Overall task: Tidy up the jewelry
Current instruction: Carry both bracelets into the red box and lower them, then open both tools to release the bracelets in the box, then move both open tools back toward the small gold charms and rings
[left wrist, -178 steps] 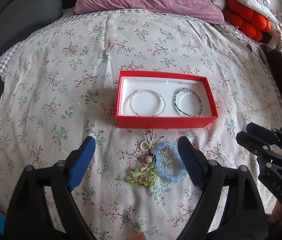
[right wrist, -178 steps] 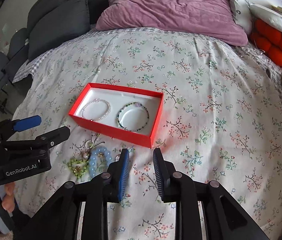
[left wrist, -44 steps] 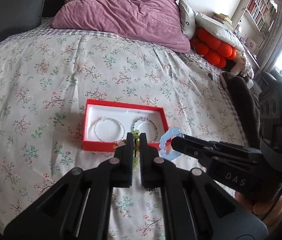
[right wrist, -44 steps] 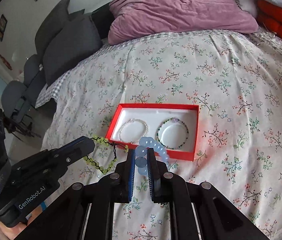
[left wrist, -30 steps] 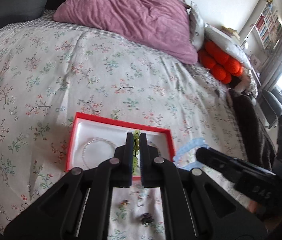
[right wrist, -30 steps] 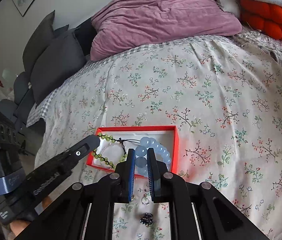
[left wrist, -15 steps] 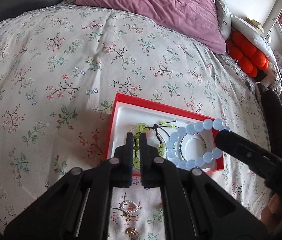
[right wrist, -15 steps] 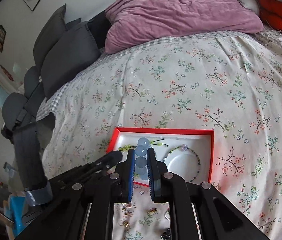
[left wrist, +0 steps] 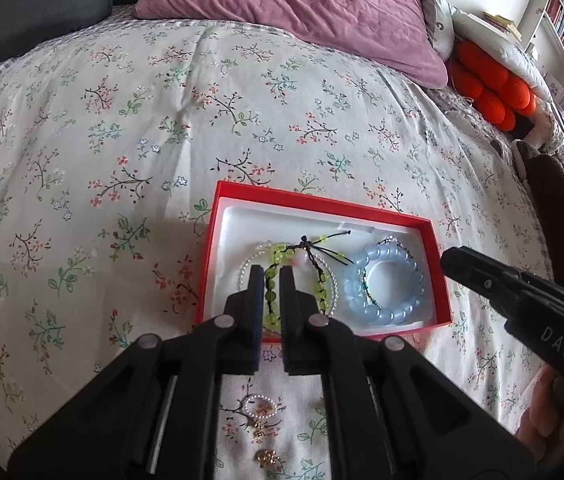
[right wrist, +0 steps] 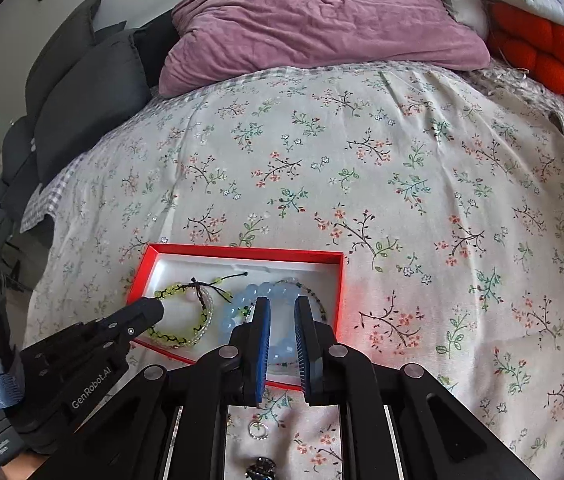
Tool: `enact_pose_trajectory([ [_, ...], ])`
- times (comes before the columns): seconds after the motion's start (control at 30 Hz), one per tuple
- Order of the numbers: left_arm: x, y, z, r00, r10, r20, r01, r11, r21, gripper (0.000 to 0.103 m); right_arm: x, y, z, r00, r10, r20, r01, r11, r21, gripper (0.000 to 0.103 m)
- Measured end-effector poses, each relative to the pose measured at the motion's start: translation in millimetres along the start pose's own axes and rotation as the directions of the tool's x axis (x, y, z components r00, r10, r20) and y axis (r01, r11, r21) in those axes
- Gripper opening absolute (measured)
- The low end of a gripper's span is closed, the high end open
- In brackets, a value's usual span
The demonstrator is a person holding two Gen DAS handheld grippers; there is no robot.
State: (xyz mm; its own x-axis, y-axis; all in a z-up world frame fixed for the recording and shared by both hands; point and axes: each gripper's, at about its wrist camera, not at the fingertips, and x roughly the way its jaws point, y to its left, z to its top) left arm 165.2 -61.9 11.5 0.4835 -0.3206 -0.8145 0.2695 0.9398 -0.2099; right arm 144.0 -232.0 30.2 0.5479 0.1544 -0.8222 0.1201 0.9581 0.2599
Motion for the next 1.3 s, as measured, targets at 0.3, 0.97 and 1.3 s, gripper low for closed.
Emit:
enact_pose_trajectory([
  [0.3, -22, -8, -11, 0.998, 0.065, 0.010, -0.066, 0.992, 0.103, 0.056, -33, -4, -8, 1.000, -0.006, 0.027, 0.007, 0.999, -0.048, 0.069],
  [0.97, -64, 14, -49, 0.993, 0.112, -0.029, -0.109, 0.990, 0.095, 0.101, -68, 15, -61, 0.993, -0.118, 0.031, 0.122, 0.968, -0.220, 0.087],
  [1.3, -77, 26, -72, 0.990, 0.143, -0.020, -0.139, 0.981, 0.136, 0.102, -71, 19, -85, 0.989, -0.142, 0.034, 0.146, 0.955, -0.257, 0.098],
])
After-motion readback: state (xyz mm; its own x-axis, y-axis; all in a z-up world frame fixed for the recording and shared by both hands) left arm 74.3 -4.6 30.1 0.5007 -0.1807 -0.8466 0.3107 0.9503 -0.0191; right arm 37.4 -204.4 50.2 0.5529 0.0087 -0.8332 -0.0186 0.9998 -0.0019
